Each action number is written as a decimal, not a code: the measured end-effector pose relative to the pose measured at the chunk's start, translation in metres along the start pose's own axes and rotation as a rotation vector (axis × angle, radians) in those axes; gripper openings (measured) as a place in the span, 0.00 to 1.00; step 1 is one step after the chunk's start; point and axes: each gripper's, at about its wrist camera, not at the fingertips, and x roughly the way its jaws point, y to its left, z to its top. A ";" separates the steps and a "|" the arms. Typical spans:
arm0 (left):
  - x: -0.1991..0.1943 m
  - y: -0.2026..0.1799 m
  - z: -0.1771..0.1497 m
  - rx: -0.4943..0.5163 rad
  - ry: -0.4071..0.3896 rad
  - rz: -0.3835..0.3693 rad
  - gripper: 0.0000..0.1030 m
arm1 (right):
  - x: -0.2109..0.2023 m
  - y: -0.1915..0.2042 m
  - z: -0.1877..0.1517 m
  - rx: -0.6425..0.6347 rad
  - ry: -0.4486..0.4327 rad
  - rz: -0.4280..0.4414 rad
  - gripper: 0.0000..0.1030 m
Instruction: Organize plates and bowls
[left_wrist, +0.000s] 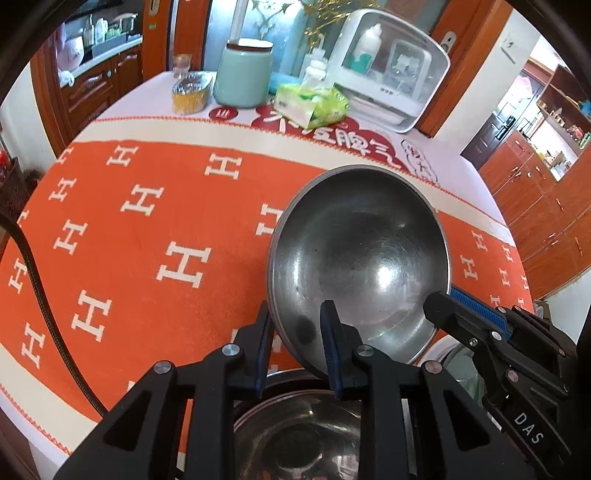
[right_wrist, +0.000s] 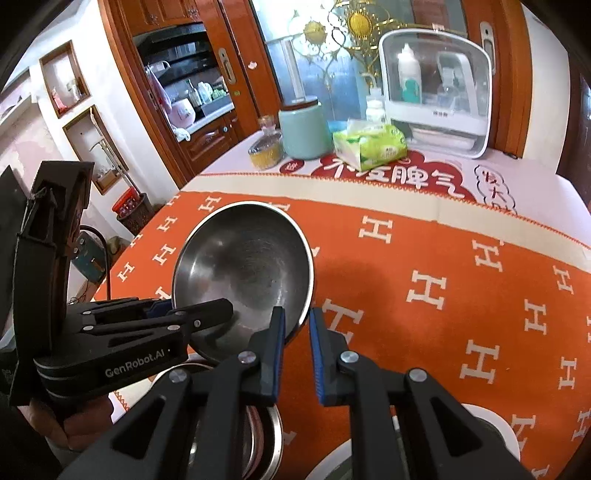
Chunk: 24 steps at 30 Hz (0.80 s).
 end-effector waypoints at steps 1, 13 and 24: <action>-0.003 -0.002 -0.001 0.004 -0.005 0.001 0.23 | -0.003 0.001 -0.001 -0.001 -0.006 0.000 0.13; -0.038 -0.010 -0.021 0.020 -0.043 0.016 0.23 | -0.037 0.016 -0.013 -0.037 -0.055 0.019 0.13; -0.060 -0.006 -0.048 0.018 -0.039 0.051 0.23 | -0.053 0.036 -0.034 -0.070 -0.053 0.037 0.13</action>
